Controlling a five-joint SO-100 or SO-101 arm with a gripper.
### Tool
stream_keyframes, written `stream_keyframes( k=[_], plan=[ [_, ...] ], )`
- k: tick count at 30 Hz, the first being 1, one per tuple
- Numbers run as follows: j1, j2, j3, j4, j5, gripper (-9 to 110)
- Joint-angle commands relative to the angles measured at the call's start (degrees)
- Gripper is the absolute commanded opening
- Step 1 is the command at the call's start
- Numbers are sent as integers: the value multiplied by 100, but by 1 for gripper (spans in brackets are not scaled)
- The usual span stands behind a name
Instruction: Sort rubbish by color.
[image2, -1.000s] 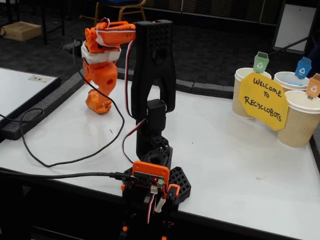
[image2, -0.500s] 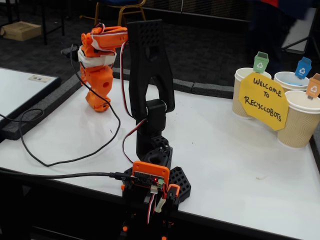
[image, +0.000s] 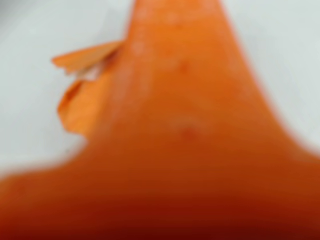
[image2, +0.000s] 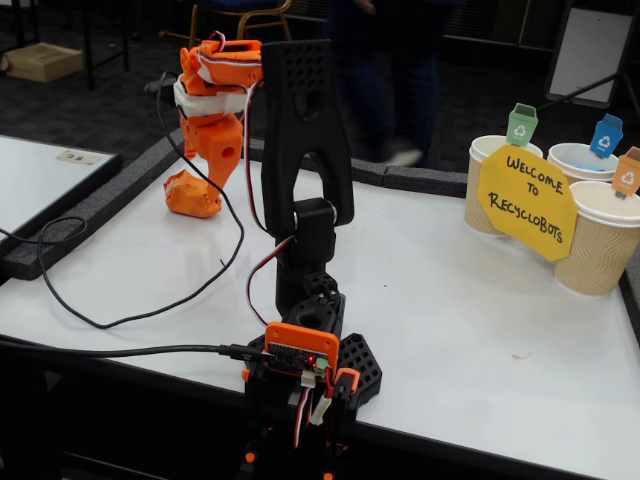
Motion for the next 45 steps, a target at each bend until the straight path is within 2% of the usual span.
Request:
stream_keyframes(
  k=[1, 18, 37, 40, 45],
  plan=[
    [105, 272, -606, -167, -105, 29],
    [26, 167, 35, -1116, -105, 27],
    [-378, 105, 272, -1160, -114, 27],
    [-378, 35, 264, -1169, -114, 23],
    [-360, -79, 211, -1257, -114, 11]
  ],
)
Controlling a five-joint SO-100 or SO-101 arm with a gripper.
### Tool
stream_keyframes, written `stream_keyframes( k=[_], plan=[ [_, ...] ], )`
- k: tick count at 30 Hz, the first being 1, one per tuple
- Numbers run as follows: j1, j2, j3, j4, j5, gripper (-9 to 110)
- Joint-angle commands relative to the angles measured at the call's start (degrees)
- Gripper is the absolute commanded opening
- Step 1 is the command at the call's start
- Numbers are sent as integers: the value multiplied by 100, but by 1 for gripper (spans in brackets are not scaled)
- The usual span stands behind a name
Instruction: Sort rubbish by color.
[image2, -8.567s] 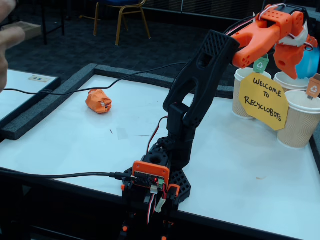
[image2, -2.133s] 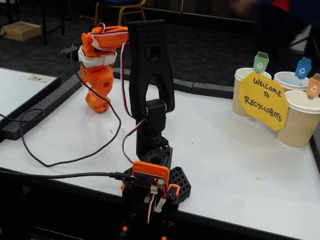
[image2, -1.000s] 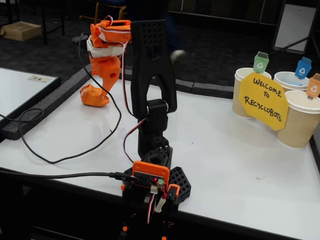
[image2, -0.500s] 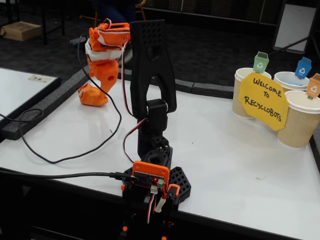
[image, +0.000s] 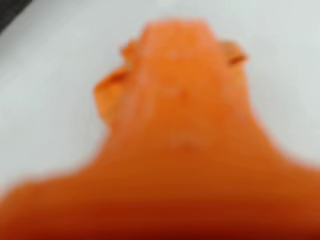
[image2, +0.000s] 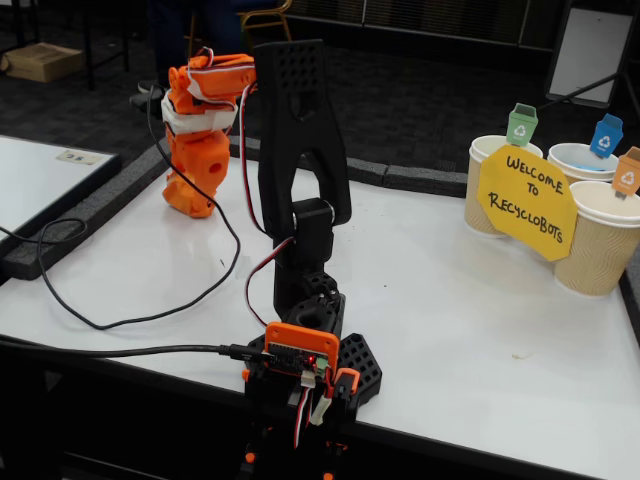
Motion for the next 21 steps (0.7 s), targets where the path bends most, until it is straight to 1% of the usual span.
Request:
stream_keyframes(
  k=[1, 4, 5, 12, 21],
  plan=[
    [-53, 149, -264, -193, -114, 9],
    [-53, 158, -387, -132, -114, 1],
    [-53, 158, -457, -70, -114, 0],
    [-44, 492, -782, 431, -114, 0],
    [-44, 2171, -378, 976, -114, 0]
  ],
)
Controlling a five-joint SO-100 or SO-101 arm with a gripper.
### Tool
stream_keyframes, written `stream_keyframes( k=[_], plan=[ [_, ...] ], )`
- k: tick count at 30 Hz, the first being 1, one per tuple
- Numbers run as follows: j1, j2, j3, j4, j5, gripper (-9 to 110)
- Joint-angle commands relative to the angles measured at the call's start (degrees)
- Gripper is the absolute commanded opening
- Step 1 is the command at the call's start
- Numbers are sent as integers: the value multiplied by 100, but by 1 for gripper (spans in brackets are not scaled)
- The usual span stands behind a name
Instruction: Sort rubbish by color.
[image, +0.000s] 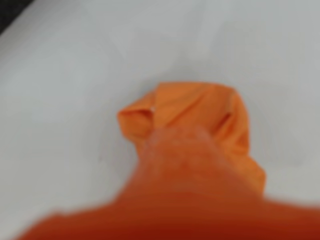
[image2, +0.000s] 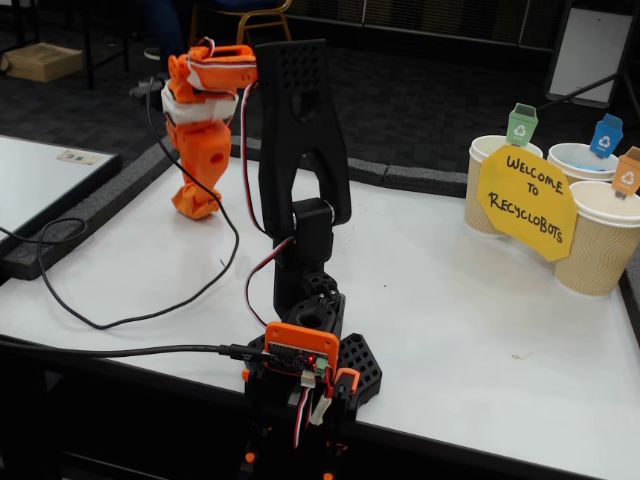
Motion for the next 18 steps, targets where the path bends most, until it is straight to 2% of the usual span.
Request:
stream_keyframes(
  k=[1, 18],
  plan=[
    [-44, 1942, -53, 246, -114, 0],
    [-44, 6231, 2285, 1406, -114, 0]
  ],
)
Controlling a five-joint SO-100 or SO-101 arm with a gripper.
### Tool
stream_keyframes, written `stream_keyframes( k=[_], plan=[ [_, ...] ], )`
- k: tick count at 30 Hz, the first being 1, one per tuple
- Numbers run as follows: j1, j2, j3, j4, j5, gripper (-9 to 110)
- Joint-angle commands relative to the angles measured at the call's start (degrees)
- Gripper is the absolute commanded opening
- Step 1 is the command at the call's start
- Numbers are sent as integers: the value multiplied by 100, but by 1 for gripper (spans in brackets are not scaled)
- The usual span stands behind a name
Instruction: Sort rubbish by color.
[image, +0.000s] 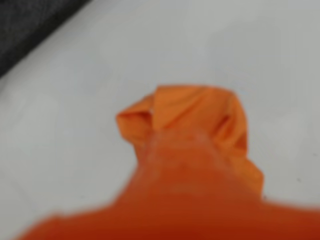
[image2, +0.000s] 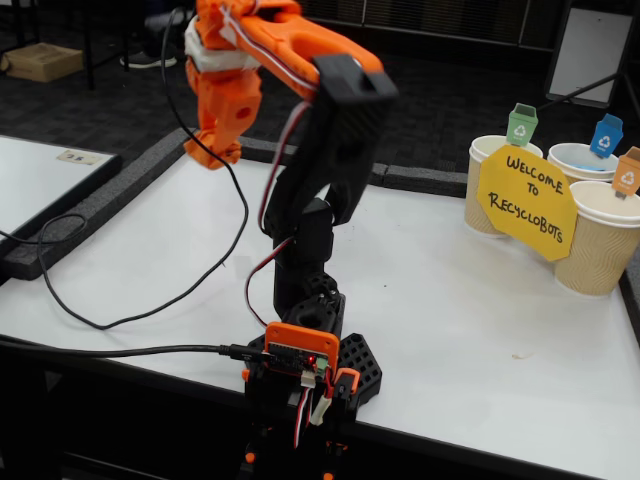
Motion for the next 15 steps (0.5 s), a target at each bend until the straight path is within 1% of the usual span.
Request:
stream_keyframes(
  k=[1, 10, 15],
  plan=[
    [-44, 1846, 79, 325, -114, 0],
    [-44, 3630, 510, 1169, -114, 0],
    [-35, 4421, 527, 1204, -114, 0]
  ],
)
